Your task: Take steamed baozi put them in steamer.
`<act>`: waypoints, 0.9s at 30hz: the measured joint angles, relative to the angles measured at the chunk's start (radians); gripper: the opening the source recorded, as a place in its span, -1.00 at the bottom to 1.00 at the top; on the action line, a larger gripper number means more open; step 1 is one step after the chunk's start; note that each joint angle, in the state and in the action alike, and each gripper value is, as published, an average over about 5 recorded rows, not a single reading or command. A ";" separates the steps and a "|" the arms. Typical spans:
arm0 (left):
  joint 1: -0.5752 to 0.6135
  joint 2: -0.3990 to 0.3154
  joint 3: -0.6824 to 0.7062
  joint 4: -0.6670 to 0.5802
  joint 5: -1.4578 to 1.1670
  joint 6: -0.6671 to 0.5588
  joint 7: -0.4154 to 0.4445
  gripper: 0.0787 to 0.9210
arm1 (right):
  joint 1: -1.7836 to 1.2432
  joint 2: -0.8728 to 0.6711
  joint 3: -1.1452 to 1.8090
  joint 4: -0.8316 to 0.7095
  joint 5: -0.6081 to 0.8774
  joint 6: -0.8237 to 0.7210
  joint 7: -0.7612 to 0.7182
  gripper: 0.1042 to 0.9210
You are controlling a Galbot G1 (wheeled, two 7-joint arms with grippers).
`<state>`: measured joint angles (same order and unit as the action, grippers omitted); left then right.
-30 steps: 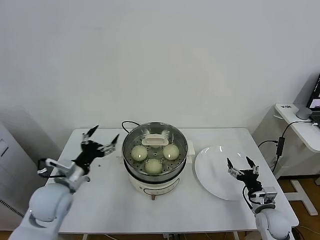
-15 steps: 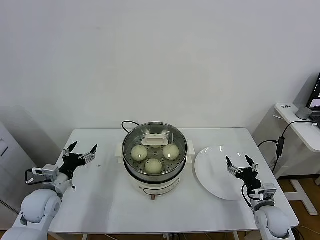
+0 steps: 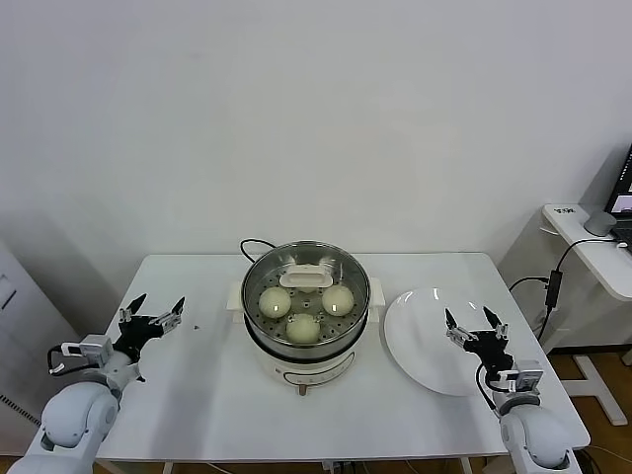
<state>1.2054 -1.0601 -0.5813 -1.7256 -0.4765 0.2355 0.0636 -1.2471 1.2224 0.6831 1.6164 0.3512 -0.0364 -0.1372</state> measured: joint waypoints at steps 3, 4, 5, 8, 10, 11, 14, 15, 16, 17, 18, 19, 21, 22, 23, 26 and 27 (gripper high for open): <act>0.002 -0.004 0.004 0.003 -0.004 0.003 0.000 0.77 | 0.001 0.002 -0.002 0.000 -0.004 -0.001 0.002 0.76; 0.002 -0.005 0.006 0.004 -0.006 0.005 0.000 0.77 | 0.001 0.002 -0.003 0.000 -0.005 -0.001 0.002 0.76; 0.002 -0.006 0.007 0.005 -0.008 0.006 0.000 0.77 | 0.001 0.002 -0.003 0.000 -0.007 -0.001 0.002 0.76; 0.001 -0.009 0.011 0.005 -0.017 0.011 -0.002 0.77 | -0.001 0.001 -0.003 0.000 -0.011 -0.001 0.004 0.76; 0.001 -0.012 0.013 0.004 -0.022 0.015 -0.003 0.77 | -0.002 0.000 -0.001 0.000 -0.013 -0.001 0.005 0.76; 0.001 -0.013 0.013 0.003 -0.025 0.017 -0.003 0.77 | -0.003 0.000 -0.001 0.000 -0.014 -0.002 0.005 0.76; 0.002 -0.016 0.015 0.000 -0.033 0.021 -0.003 0.77 | -0.006 -0.002 0.000 -0.001 -0.015 -0.002 0.005 0.76; 0.003 -0.016 0.015 -0.001 -0.036 0.022 -0.004 0.77 | -0.006 -0.002 0.000 -0.002 -0.015 -0.002 0.005 0.76; 0.003 -0.016 0.016 -0.002 -0.038 0.023 -0.004 0.77 | -0.006 -0.002 0.000 -0.002 -0.015 -0.003 0.006 0.76; 0.004 -0.016 0.016 -0.002 -0.041 0.024 -0.004 0.77 | -0.006 -0.001 0.000 -0.001 -0.015 -0.003 0.006 0.76; 0.004 -0.016 0.016 -0.003 -0.044 0.025 -0.004 0.77 | -0.006 -0.001 0.000 -0.001 -0.015 -0.004 0.006 0.76; 0.004 -0.017 0.016 -0.003 -0.045 0.026 -0.004 0.77 | -0.007 -0.001 -0.001 0.000 -0.015 -0.005 0.007 0.76; 0.004 -0.017 0.016 -0.003 -0.048 0.026 -0.005 0.77 | -0.006 0.000 -0.002 0.001 -0.015 -0.007 0.008 0.76; 0.005 -0.017 0.016 -0.003 -0.049 0.026 -0.005 0.77 | -0.007 0.000 -0.002 0.001 -0.016 -0.007 0.009 0.76; 0.005 -0.017 0.017 -0.003 -0.050 0.026 -0.005 0.77 | -0.007 0.001 -0.003 0.002 -0.016 -0.008 0.010 0.76; 0.006 -0.017 0.017 -0.003 -0.052 0.026 -0.005 0.77 | -0.007 0.003 -0.003 0.001 -0.016 -0.009 0.011 0.76; 0.006 -0.017 0.017 -0.003 -0.052 0.026 -0.005 0.77 | -0.007 0.004 -0.003 0.001 -0.016 -0.009 0.011 0.76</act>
<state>1.2112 -1.0770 -0.5644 -1.7281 -0.5289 0.2619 0.0583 -1.2540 1.2265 0.6801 1.6174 0.3353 -0.0452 -0.1264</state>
